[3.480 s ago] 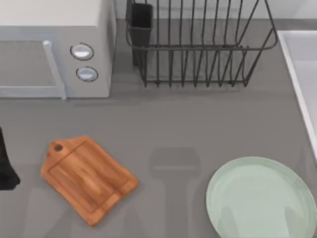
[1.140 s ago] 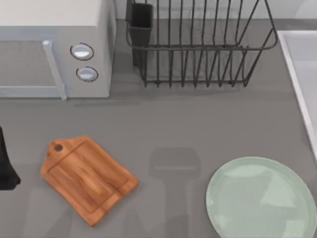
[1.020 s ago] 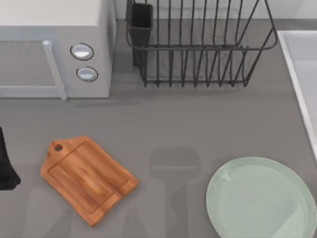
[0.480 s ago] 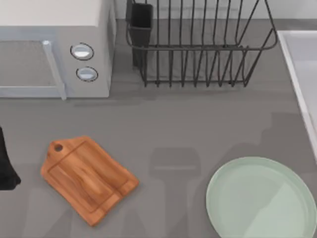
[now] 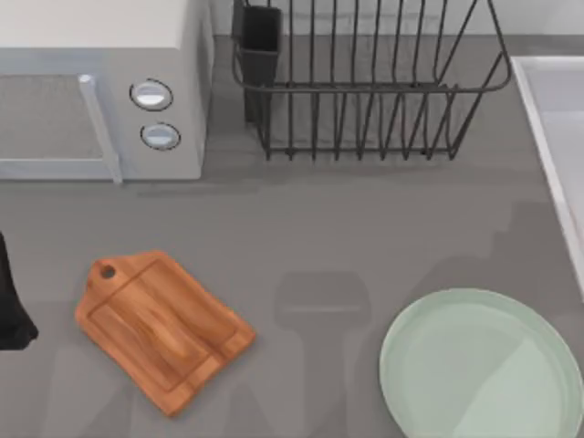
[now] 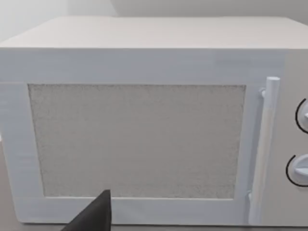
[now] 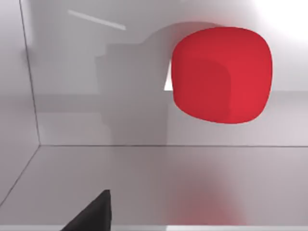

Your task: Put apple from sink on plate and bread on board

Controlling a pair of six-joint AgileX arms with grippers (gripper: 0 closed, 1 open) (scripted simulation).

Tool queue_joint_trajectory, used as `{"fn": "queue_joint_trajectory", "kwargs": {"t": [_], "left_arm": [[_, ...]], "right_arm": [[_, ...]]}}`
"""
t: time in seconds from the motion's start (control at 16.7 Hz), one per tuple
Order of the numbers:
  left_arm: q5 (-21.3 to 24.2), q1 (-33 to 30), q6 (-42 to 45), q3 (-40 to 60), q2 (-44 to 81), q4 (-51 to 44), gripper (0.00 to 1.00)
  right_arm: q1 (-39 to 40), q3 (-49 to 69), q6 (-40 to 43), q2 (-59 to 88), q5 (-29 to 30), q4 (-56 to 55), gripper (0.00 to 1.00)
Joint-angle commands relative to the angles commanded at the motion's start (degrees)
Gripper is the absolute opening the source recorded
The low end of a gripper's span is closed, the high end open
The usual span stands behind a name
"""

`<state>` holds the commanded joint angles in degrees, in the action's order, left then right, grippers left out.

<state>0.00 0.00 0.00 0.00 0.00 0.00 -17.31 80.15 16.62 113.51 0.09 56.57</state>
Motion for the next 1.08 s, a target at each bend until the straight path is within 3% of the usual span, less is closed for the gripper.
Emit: {"fn": "queue_joint_trajectory", "kwargs": {"t": [0.18,0.66,1.02,1.08], "left_arm": [[0.0,0.0,0.0,0.0,0.0,0.0,1.0],[0.0,0.0,0.0,0.0,0.0,0.0,1.0],[0.0,0.0,0.0,0.0,0.0,0.0,1.0],[0.0,0.0,0.0,0.0,0.0,0.0,1.0]], "right_arm": [[0.0,-1.5,0.0,2.9,0.0,-3.9,1.0],[-0.2,-9.5,-0.3,17.0,0.1,-27.0,1.0],[-0.2,-10.4,-0.3,18.7,0.1,-29.0,1.0],[-0.2,-10.4,-0.3,18.7,0.1,-29.0,0.92]]}}
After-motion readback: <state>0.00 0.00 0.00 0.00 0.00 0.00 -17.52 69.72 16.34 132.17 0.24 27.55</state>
